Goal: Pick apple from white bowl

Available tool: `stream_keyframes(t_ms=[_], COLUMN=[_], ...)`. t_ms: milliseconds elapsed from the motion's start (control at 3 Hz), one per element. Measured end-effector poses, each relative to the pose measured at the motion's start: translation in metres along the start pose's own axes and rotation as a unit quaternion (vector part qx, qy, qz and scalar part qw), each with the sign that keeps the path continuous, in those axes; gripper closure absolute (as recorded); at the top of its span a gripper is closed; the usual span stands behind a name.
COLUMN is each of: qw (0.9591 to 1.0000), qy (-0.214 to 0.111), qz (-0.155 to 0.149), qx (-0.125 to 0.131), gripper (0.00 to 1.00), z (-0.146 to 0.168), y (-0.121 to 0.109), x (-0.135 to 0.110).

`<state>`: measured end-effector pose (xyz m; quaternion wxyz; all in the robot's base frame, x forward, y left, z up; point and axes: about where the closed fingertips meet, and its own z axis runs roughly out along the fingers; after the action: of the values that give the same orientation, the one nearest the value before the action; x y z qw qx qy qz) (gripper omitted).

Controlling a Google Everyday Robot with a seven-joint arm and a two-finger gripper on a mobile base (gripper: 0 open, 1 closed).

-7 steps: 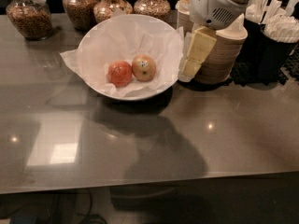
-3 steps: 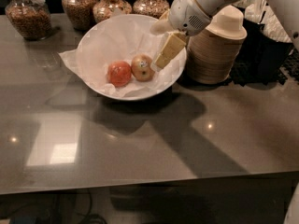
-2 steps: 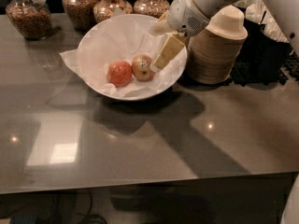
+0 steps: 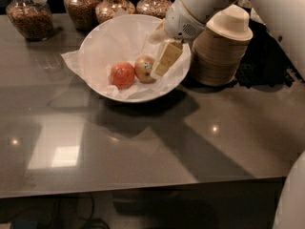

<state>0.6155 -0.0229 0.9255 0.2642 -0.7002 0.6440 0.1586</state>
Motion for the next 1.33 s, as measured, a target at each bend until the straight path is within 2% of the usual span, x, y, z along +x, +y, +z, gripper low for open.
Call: stream_keyframes(t_ms=[667, 1000, 1333], qw=[0.9967, 0.9938, 0.9921], qy=[0.065, 0.086, 0.089], qz=[-0.046, -0.067, -0.083], qx=[0.015, 0.022, 0.031], gripper=[0.21, 0.2, 0.19], z=[0.022, 0.031, 0.036], y=[-0.001, -0.001, -0.004], x=[-0.001, 0.0, -0.001])
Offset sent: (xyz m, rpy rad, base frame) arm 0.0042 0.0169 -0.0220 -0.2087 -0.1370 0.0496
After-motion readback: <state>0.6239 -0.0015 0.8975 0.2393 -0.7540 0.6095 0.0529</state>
